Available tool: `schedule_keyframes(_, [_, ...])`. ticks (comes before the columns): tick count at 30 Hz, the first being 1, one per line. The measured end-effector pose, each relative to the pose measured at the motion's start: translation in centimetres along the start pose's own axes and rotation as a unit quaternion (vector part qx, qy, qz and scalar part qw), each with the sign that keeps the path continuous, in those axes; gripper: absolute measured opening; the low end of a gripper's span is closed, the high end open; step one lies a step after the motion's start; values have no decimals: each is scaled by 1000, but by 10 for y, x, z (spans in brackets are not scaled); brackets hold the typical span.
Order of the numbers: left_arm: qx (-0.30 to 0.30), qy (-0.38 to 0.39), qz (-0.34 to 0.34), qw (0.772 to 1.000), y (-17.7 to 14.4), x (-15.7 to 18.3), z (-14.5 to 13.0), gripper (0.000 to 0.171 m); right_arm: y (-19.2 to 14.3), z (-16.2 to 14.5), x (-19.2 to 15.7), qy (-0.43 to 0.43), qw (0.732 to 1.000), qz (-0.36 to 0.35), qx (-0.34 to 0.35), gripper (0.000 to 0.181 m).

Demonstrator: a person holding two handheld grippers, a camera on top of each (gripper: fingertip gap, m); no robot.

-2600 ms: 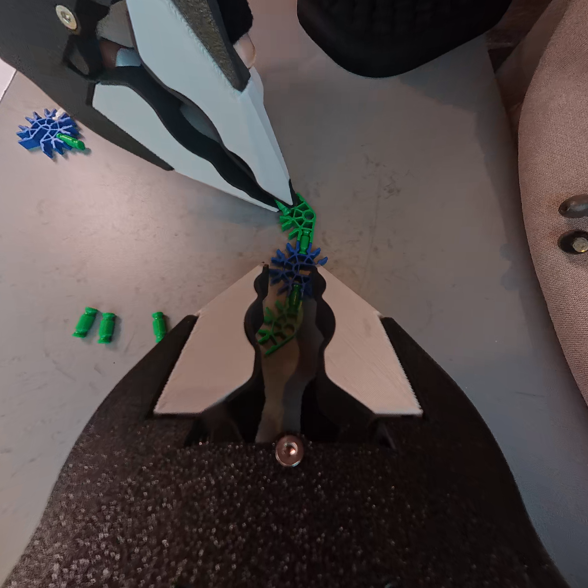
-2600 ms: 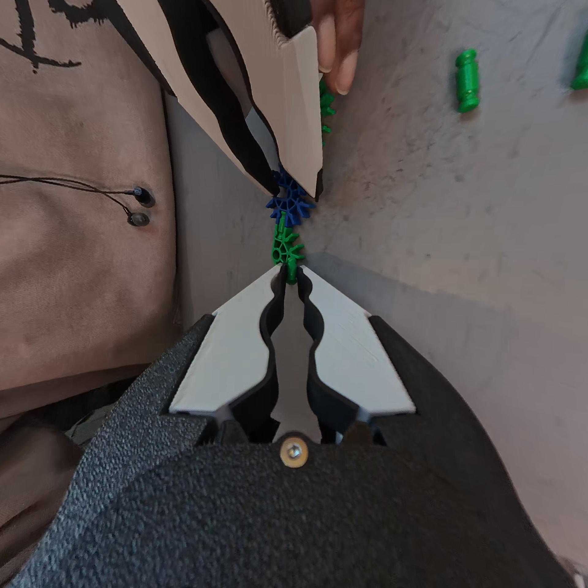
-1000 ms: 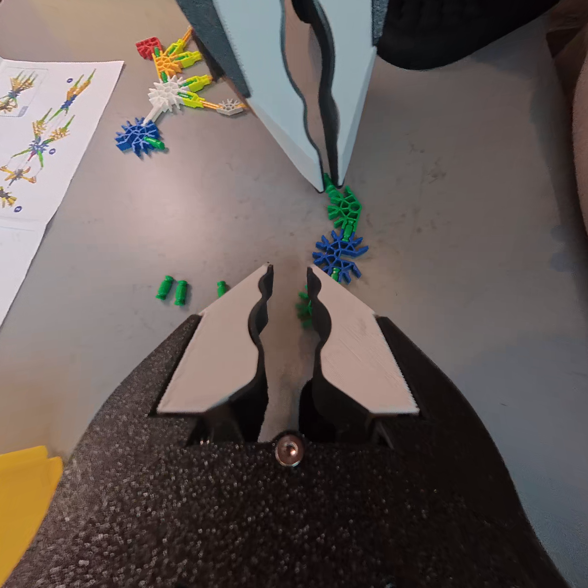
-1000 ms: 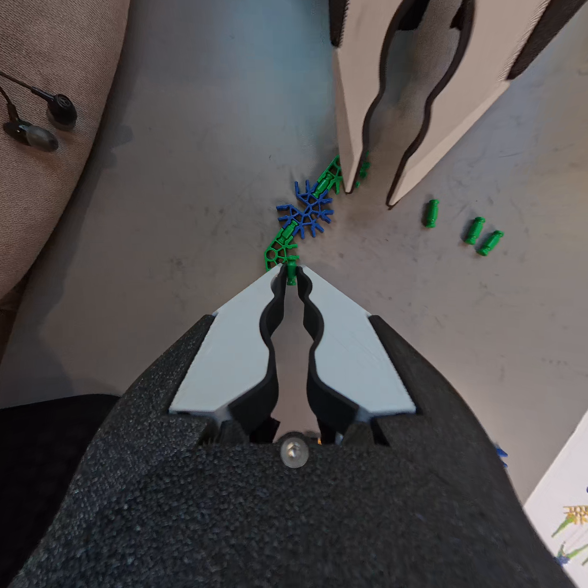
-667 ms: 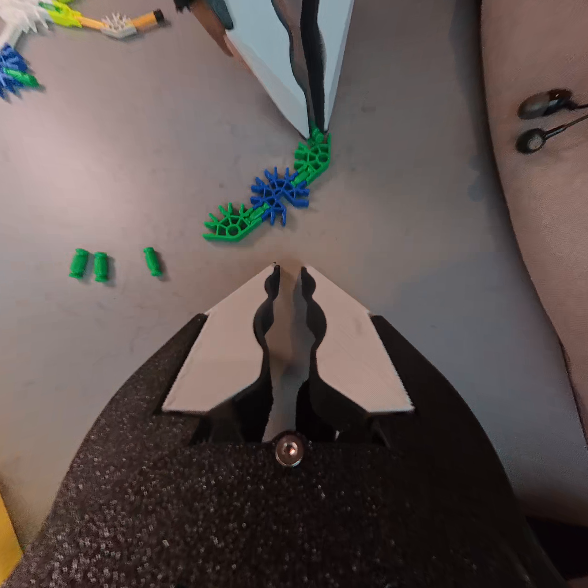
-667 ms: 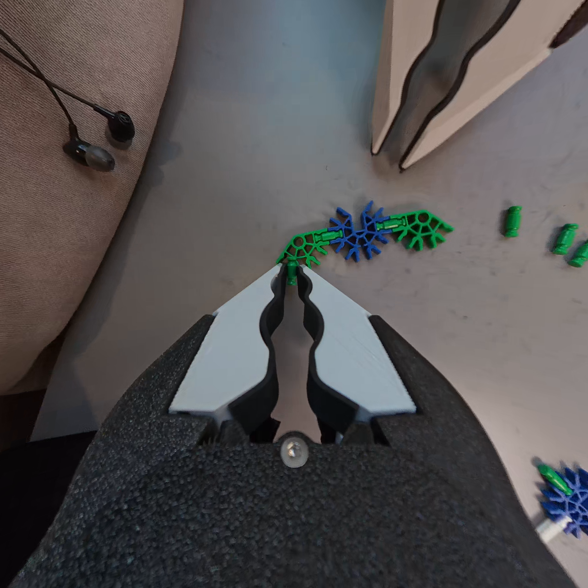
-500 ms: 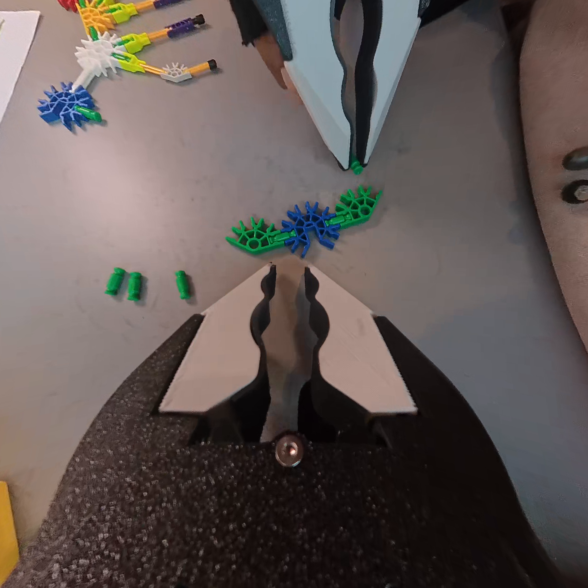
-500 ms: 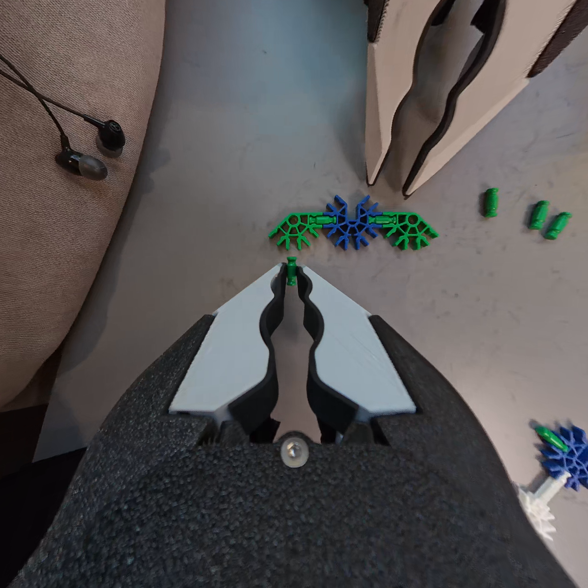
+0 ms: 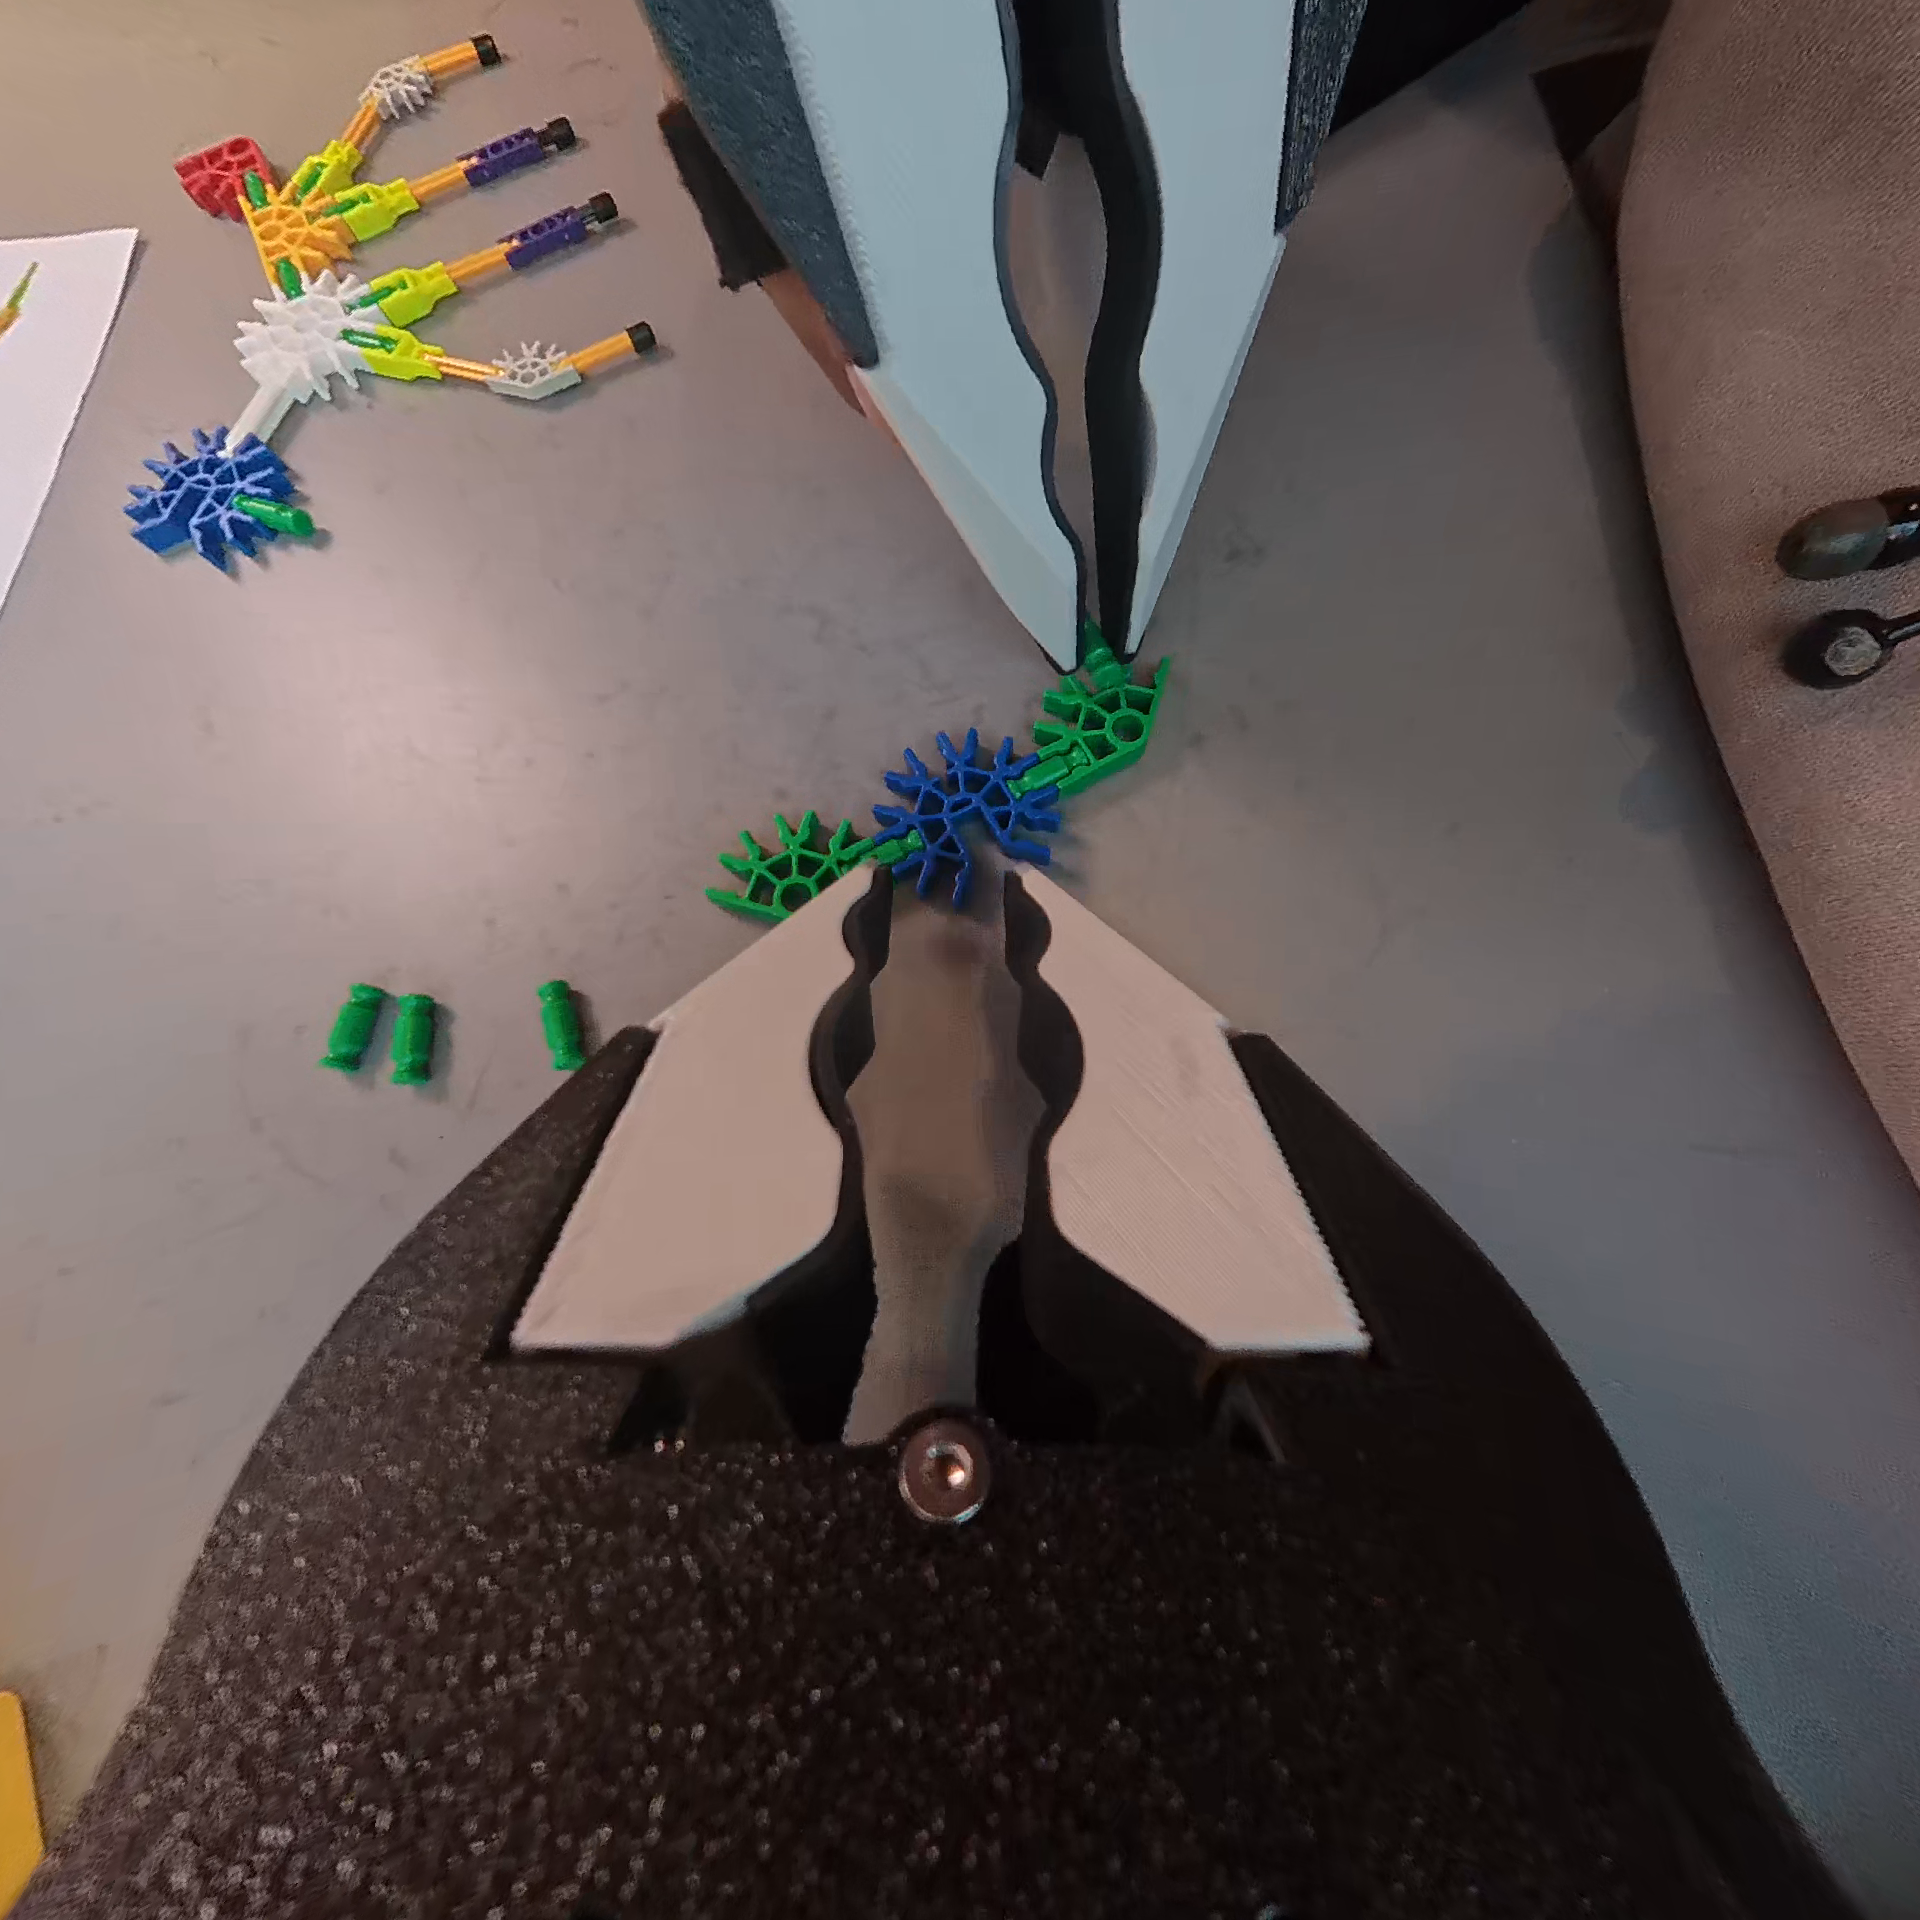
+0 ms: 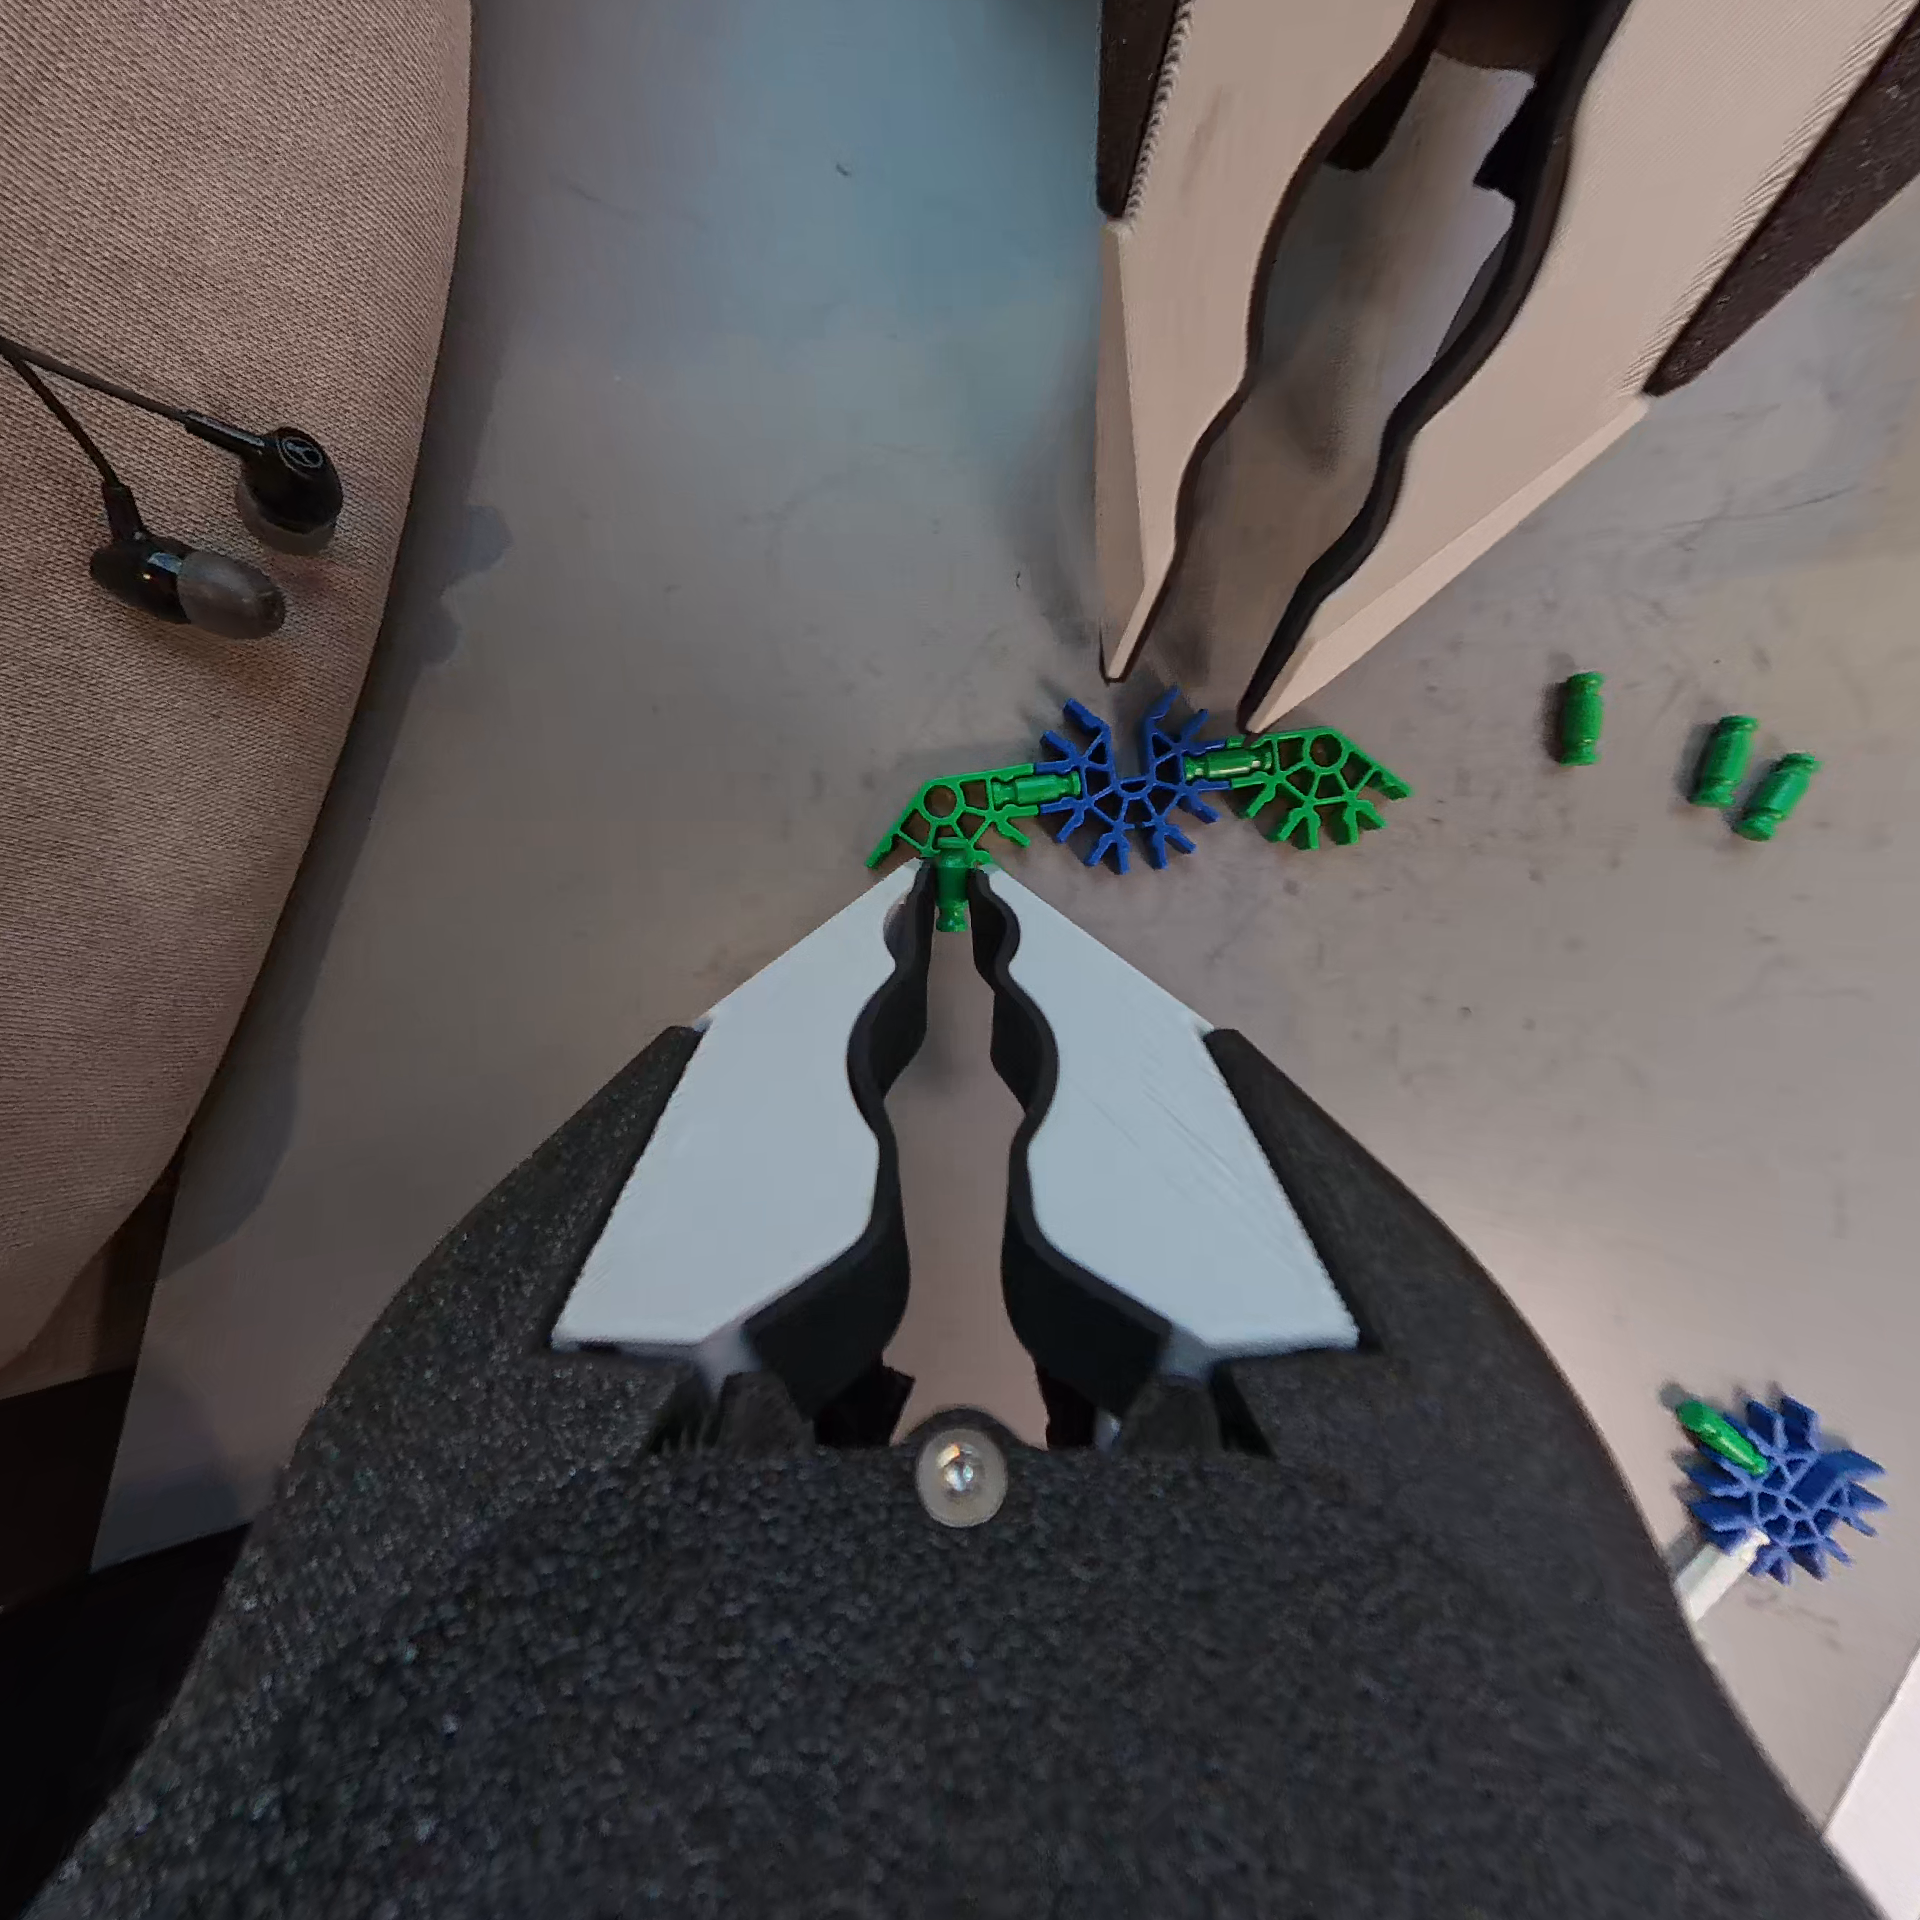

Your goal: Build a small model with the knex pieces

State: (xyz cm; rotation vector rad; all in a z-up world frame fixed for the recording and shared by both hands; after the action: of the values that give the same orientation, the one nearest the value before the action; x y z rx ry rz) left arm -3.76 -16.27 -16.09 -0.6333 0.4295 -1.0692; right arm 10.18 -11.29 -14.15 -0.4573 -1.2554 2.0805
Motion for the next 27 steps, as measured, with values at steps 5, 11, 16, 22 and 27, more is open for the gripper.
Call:
schedule_keyframes(5, [-1, 0, -3, 1000, 8, 2, 0, 21, 2, 0, 1, -10, 1000, 16, -19, 5])
schedule_keyframes(11, [-1, 1, -4, 1000, 8, 2, 0, 21, 0, -1, 1, -16, 999, 24, -31, 6])
schedule_keyframes(16, [0, 3, 0, 1000, 9, 2, 0, 21, 3, -2, -1, -19, 999, 28, -32, 6])
schedule_keyframes(22, [1, 0, 2, 1000, 10, 3, 1, 21, 2, -2, 0, -13, 999, 31, -27, 9])
schedule_keyframes(27, [0, 3, 4, 1000, 10, 3, 1, 21, -4, -5, 0, -1, 1000, 26, -11, 10])
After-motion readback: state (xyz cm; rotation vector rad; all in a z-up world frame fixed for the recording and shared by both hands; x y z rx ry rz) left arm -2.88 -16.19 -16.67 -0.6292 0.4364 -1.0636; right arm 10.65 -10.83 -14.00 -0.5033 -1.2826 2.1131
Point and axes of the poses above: each gripper's, where its closed fingertips meet, y out along the fingers, z out of its top, x = y × z across the jaws, the point moved 9 cm from there along -y, back along the fingers, and after that the axes turned 3 degrees about -y, right-handed, at the moved point
